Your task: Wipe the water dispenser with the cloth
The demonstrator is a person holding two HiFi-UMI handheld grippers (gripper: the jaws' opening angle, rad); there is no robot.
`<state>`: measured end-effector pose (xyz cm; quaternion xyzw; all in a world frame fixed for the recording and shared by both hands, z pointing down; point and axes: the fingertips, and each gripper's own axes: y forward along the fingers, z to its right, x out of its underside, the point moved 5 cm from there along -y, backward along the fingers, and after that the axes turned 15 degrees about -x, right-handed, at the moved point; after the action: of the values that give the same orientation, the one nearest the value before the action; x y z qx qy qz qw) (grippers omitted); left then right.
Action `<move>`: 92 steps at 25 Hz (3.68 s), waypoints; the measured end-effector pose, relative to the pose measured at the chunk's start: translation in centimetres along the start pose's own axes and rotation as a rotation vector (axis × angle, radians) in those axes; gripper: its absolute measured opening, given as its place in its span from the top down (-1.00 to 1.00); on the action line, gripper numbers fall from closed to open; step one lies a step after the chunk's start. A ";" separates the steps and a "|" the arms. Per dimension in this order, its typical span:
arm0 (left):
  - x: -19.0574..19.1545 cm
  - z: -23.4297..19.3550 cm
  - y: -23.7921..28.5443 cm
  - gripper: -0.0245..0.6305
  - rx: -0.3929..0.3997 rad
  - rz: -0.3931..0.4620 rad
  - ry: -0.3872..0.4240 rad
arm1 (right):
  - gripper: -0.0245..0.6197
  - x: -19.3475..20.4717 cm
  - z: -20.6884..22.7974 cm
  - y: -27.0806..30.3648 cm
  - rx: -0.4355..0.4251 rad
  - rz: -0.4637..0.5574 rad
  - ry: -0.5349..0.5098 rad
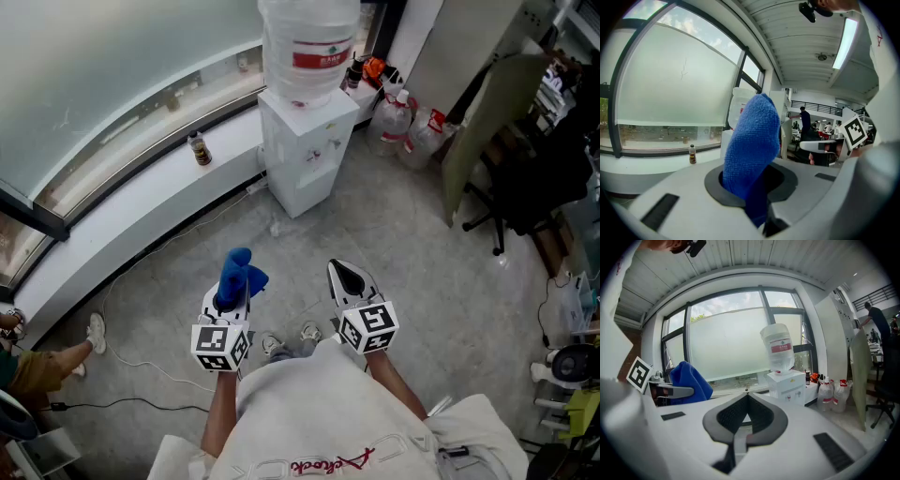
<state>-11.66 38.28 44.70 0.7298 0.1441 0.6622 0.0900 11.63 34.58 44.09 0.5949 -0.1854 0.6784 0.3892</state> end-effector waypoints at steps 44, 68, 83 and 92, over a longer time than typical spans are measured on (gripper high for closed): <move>-3.1 3.3 18.5 0.73 -0.023 0.009 0.008 | 0.88 -1.5 15.7 6.6 -0.032 -0.012 0.001; -15.7 -9.3 44.9 0.73 0.016 0.020 0.028 | 0.88 -15.7 28.9 32.9 0.023 0.017 -0.062; -13.6 -8.1 46.5 0.73 -0.077 -0.012 0.007 | 0.88 -14.0 32.6 32.9 -0.076 -0.072 -0.023; -9.9 -7.9 47.8 0.73 -0.031 -0.055 0.016 | 0.88 -11.4 32.4 33.1 -0.061 -0.146 -0.007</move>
<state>-15.99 -10.55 51.61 0.7188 0.1547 0.6674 0.1184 8.23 -12.90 47.46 0.5968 -0.1637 0.6403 0.4549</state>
